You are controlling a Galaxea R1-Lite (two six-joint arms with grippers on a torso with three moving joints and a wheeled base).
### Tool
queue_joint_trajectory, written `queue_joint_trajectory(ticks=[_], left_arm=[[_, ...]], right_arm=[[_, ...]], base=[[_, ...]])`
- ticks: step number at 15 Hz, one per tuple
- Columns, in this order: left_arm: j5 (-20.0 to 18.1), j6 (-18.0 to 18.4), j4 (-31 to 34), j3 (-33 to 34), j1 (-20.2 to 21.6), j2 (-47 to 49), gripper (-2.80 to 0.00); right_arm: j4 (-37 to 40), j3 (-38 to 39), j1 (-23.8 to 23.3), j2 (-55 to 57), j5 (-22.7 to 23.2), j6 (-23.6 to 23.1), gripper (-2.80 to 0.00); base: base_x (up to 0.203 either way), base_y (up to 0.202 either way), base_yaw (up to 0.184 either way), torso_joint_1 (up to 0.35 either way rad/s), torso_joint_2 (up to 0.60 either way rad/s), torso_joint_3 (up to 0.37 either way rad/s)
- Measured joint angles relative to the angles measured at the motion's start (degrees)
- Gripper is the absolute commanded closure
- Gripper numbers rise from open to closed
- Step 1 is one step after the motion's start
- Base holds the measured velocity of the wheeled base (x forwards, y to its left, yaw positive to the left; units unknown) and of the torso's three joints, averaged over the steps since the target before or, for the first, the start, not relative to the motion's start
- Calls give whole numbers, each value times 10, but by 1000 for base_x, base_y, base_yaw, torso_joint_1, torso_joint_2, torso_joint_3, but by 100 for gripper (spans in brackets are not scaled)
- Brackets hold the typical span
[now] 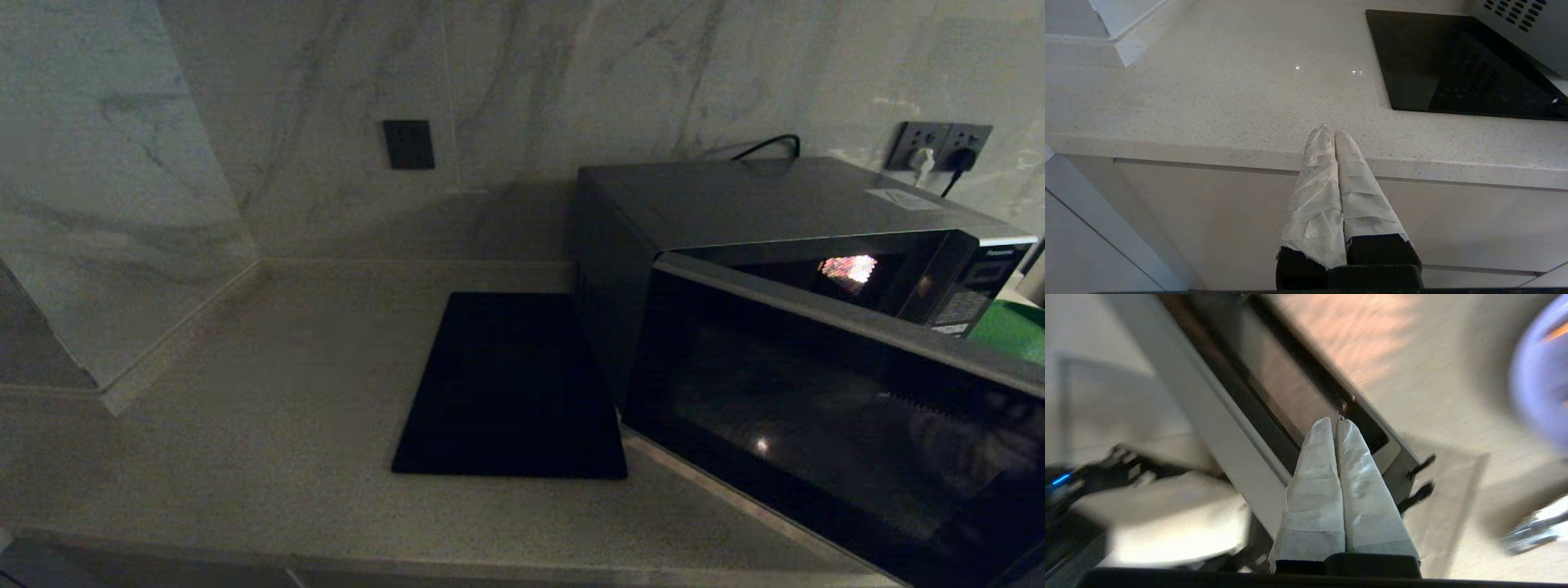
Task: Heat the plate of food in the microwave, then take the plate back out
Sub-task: Open the microwave oven
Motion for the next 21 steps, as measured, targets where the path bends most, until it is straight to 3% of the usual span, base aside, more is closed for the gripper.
queue_joint_trajectory(ticks=[2, 7, 11, 16, 21], left_arm=[[0, 0, 0, 0, 0, 0, 0], [0, 0, 0, 0, 0, 0, 0], [0, 0, 0, 0, 0, 0, 0], [0, 0, 0, 0, 0, 0, 0], [0, 0, 0, 0, 0, 0, 0]], right_arm=[[36, 5, -1, -14, 17, -20, 0], [40, 47, 15, -54, 63, -67, 0], [40, 127, 51, -81, 91, -70, 0], [40, 210, 79, -104, 94, -71, 0], [40, 266, 156, -127, 102, -71, 0]], base=[[0, 0, 0, 0, 0, 0], [0, 0, 0, 0, 0, 0], [0, 0, 0, 0, 0, 0], [0, 0, 0, 0, 0, 0], [0, 0, 0, 0, 0, 0]])
